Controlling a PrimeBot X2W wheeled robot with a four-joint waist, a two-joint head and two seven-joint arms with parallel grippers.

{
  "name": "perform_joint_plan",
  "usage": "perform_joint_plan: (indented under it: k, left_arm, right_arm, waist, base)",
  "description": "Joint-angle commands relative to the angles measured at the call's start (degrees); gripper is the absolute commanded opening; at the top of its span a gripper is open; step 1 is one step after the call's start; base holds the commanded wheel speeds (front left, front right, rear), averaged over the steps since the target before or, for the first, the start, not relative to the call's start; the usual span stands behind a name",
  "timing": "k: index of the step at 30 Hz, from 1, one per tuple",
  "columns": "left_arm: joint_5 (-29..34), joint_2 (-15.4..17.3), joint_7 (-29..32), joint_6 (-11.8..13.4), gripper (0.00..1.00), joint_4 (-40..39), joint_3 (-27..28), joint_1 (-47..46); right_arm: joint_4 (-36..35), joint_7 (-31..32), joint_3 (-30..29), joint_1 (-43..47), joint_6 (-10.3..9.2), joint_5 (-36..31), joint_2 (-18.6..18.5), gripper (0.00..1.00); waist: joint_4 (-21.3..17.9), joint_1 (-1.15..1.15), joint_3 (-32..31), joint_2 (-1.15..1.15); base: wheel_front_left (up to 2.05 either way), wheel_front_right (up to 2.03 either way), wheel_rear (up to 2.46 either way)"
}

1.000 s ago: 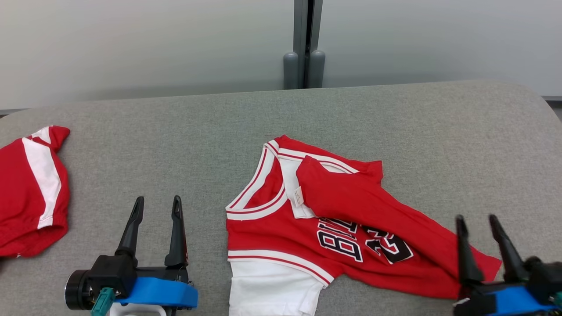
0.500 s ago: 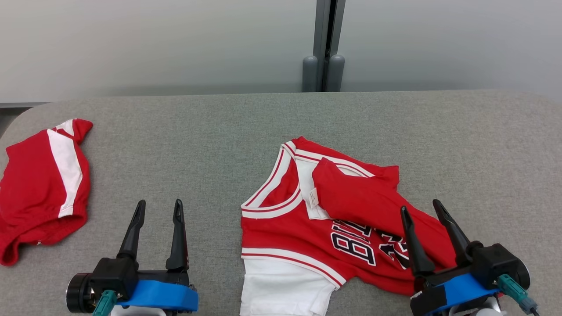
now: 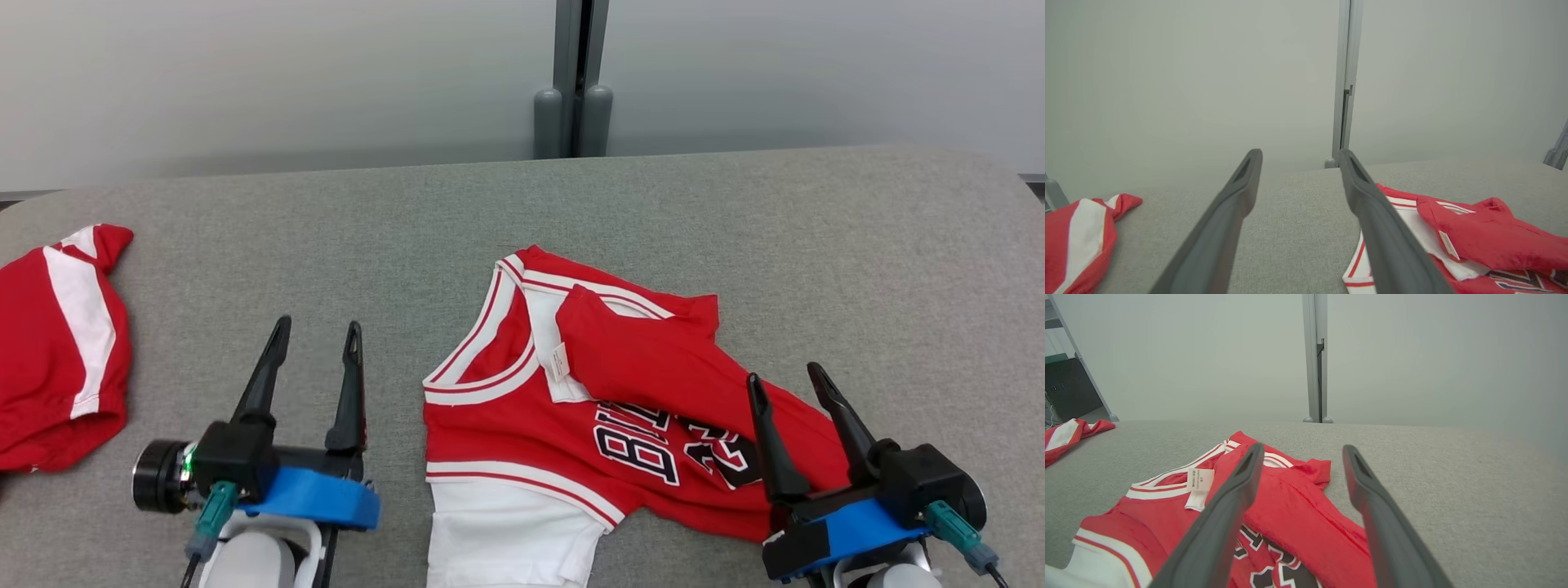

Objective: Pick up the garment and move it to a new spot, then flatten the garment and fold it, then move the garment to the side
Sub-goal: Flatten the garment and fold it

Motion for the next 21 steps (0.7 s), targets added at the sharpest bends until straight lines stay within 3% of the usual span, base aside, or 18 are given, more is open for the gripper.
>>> perform_joint_plan:
  k: [1,7,21]
  left_arm:
    - [0.7,0.6,-0.1,-0.5,1.00,1.3,-0.8,-2.9]
    - [1.4,1.9,-0.1,-1.2,1.00,6.5,-3.3,-9.5]
    - [-3.7,4.9,-0.2,-1.6,1.00,29.9,-14.2,-18.4]
  right_arm:
    - [-0.2,0.0,0.2,-1.0,0.01,0.1,0.1,1.00]
    - [-0.5,0.0,0.5,-1.9,0.01,-0.3,0.1,1.00]
    - [-0.3,0.0,0.5,-3.2,0.01,-0.2,0.1,1.00]
  waist:
    - [-0.5,0.00,0.4,0.00]
    - [-2.3,0.00,1.7,0.00]
    - [-4.9,0.00,4.1,0.00]
  base:
    - [0.00,0.00,0.00]
    - [0.00,0.00,0.00]
    - [0.00,0.00,0.00]
